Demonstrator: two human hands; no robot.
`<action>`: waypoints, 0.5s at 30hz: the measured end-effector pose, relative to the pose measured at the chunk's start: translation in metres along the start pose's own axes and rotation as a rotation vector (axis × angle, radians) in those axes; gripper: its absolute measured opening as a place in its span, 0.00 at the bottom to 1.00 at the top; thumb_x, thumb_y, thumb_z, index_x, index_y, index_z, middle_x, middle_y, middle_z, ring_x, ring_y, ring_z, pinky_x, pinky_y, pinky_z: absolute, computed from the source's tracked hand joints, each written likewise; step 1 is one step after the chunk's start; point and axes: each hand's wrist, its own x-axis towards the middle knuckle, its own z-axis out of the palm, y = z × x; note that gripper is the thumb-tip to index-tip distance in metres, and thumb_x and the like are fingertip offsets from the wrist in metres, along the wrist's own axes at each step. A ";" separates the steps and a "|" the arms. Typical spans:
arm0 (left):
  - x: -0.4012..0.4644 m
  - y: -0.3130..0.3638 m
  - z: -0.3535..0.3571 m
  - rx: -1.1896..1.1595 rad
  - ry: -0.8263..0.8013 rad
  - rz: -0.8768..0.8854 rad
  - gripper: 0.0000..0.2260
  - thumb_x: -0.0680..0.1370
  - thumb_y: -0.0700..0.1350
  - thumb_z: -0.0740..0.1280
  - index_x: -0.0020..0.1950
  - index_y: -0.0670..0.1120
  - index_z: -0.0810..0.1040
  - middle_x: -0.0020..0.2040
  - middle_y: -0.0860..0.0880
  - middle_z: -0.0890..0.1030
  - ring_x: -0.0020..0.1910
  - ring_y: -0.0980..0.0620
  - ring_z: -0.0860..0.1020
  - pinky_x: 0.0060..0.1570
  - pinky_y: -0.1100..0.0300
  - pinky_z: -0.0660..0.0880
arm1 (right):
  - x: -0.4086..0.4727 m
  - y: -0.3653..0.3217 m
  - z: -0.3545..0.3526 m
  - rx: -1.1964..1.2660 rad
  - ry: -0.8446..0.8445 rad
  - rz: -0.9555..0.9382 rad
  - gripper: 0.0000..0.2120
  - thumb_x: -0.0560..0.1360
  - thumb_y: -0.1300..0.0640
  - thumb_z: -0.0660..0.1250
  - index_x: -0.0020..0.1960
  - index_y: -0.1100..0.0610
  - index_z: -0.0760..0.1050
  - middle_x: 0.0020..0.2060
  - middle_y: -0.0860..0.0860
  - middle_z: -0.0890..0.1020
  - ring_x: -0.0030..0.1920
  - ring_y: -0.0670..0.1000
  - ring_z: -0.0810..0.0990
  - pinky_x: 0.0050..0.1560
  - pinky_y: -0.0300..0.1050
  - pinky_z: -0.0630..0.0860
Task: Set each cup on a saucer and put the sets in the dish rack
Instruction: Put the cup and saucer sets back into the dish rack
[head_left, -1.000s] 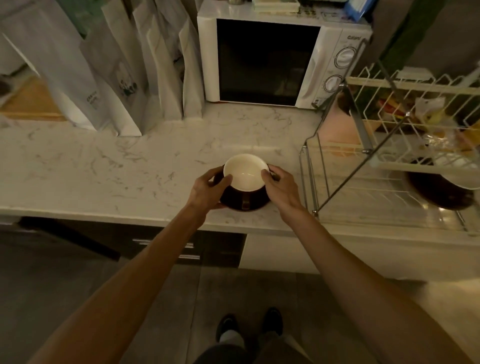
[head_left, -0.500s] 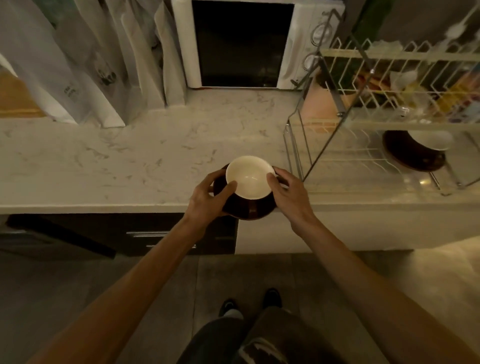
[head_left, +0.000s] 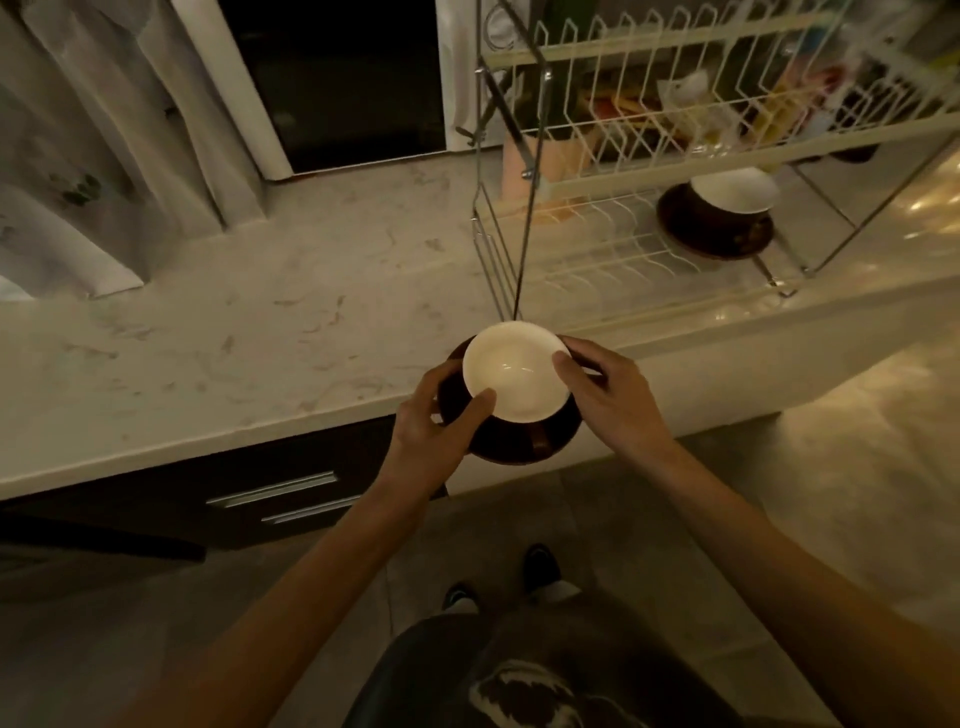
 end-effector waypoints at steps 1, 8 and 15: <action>0.000 0.001 0.007 0.016 -0.003 0.005 0.18 0.73 0.54 0.70 0.59 0.69 0.69 0.51 0.67 0.69 0.58 0.54 0.72 0.51 0.54 0.80 | -0.001 0.003 -0.006 0.003 0.013 0.012 0.15 0.80 0.50 0.63 0.66 0.48 0.77 0.57 0.45 0.80 0.58 0.44 0.77 0.47 0.27 0.73; 0.011 0.020 0.056 0.039 -0.054 0.034 0.24 0.74 0.54 0.69 0.69 0.57 0.67 0.51 0.69 0.68 0.53 0.61 0.72 0.57 0.46 0.78 | 0.008 0.018 -0.052 -0.024 0.083 0.051 0.15 0.80 0.50 0.62 0.65 0.48 0.77 0.56 0.45 0.80 0.55 0.43 0.77 0.42 0.25 0.73; 0.044 0.045 0.099 0.059 -0.077 -0.052 0.26 0.73 0.60 0.67 0.69 0.62 0.65 0.68 0.49 0.68 0.65 0.46 0.70 0.60 0.42 0.75 | 0.038 0.024 -0.094 0.024 0.154 0.076 0.15 0.79 0.49 0.62 0.64 0.47 0.78 0.57 0.45 0.81 0.55 0.45 0.78 0.45 0.34 0.74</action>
